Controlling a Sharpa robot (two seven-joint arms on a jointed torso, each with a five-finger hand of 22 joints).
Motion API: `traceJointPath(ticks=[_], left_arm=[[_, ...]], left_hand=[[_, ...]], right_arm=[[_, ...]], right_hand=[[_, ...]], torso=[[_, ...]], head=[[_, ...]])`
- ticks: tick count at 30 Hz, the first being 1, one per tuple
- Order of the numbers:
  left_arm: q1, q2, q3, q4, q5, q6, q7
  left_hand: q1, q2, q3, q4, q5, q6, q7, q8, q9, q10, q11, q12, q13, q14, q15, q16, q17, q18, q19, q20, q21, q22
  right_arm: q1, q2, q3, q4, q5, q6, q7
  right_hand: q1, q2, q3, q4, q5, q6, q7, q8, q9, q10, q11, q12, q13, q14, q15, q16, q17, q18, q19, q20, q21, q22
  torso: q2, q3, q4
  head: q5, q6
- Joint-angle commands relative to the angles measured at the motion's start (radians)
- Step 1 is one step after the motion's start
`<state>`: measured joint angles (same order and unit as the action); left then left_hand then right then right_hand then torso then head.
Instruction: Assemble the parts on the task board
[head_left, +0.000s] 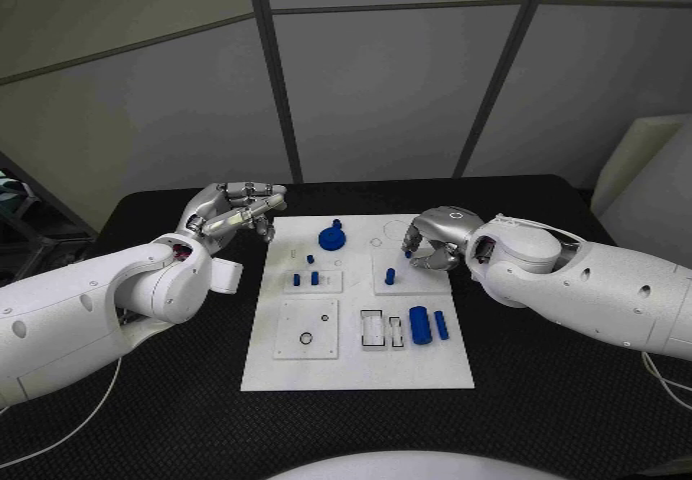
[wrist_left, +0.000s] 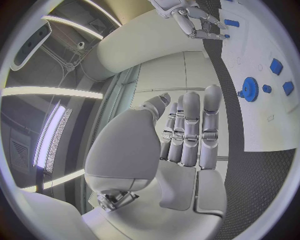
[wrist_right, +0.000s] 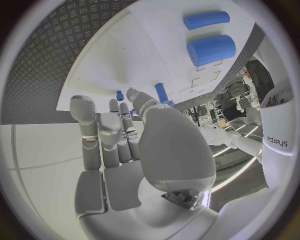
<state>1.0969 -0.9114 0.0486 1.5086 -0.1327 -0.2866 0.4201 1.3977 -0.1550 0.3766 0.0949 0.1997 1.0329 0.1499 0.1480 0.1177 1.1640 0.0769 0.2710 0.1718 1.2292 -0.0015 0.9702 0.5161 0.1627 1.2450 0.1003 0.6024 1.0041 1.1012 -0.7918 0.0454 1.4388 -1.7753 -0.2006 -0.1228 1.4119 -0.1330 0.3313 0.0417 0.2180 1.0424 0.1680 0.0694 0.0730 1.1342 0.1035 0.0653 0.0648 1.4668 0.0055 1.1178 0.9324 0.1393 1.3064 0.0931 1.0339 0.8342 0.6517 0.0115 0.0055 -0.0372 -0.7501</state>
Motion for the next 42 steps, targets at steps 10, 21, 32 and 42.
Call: traceJointPath(ticks=[10, 21, 32, 42], left_arm=[[0.0, 0.0, 0.001, -0.007, 0.022, 0.003, 0.015], [-0.001, 0.005, 0.001, -0.011, 0.022, 0.008, 0.002], [-0.002, 0.008, 0.001, -0.015, 0.022, 0.002, -0.008], [-0.002, 0.01, 0.001, -0.015, 0.022, 0.005, -0.014]], left_hand=[[0.002, 0.009, -0.009, -0.001, 0.0, 0.006, 0.002, 0.003, -0.002, -0.003, -0.001, 0.009, 0.004, -0.008, 0.001, -0.007, -0.003, 0.011, -0.011, -0.001, -0.017, -0.009], [0.006, 0.012, -0.01, -0.002, 0.001, 0.005, 0.003, 0.003, -0.002, -0.007, 0.0, 0.012, 0.006, -0.009, 0.002, -0.007, -0.004, 0.012, -0.013, -0.001, -0.025, -0.015], [0.013, 0.016, -0.01, -0.007, 0.001, 0.002, 0.004, 0.004, -0.003, -0.013, 0.001, 0.017, 0.009, -0.011, 0.002, -0.008, -0.006, 0.013, -0.014, -0.001, -0.035, -0.021], [0.016, 0.017, -0.013, -0.009, 0.001, -0.003, 0.007, 0.003, -0.005, -0.021, 0.003, 0.021, 0.011, -0.013, 0.004, -0.008, -0.008, 0.014, -0.016, 0.0, -0.046, -0.028]], right_arm=[[0.001, 0.021, -0.002, -0.017, -0.031, -0.015, -0.018], [0.001, 0.03, -0.002, -0.025, -0.025, 0.004, -0.01], [0.001, 0.037, -0.002, -0.036, -0.022, 0.063, -0.014], [0.001, 0.045, -0.002, -0.051, -0.022, 0.096, -0.033]], right_hand=[[0.011, 0.008, 0.031, 0.0, -0.004, -0.002, 0.003, -0.003, 0.001, -0.008, 0.001, 0.003, 0.0, 0.025, 0.009, 0.023, 0.016, -0.01, -0.002, 0.009, 0.031, 0.032], [0.022, 0.027, 0.084, -0.004, -0.025, 0.026, -0.002, 0.005, 0.008, 0.028, -0.007, 0.015, 0.003, 0.031, 0.002, 0.081, 0.079, -0.024, 0.02, 0.008, 0.112, 0.131], [0.028, 0.036, 0.127, -0.018, -0.034, 0.056, -0.011, 0.01, 0.014, 0.058, -0.017, 0.016, 0.004, 0.031, -0.005, 0.109, 0.104, -0.029, 0.024, 0.003, 0.153, 0.177], [0.011, 0.017, 0.135, -0.021, -0.044, 0.046, -0.007, -0.002, 0.011, 0.048, -0.012, 0.003, 0.001, 0.027, -0.001, 0.116, 0.106, -0.03, 0.016, 0.005, 0.162, 0.185]], torso=[[-0.002, 0.0003, -0.0012], [-0.002, -0.0006, -0.0006], [-0.003, -0.0016, -0.0002], [-0.003, -0.0003, -0.0013]], head=[[0.006, -0.006], [0.007, -0.01], [0.008, -0.015], [0.007, -0.018]])
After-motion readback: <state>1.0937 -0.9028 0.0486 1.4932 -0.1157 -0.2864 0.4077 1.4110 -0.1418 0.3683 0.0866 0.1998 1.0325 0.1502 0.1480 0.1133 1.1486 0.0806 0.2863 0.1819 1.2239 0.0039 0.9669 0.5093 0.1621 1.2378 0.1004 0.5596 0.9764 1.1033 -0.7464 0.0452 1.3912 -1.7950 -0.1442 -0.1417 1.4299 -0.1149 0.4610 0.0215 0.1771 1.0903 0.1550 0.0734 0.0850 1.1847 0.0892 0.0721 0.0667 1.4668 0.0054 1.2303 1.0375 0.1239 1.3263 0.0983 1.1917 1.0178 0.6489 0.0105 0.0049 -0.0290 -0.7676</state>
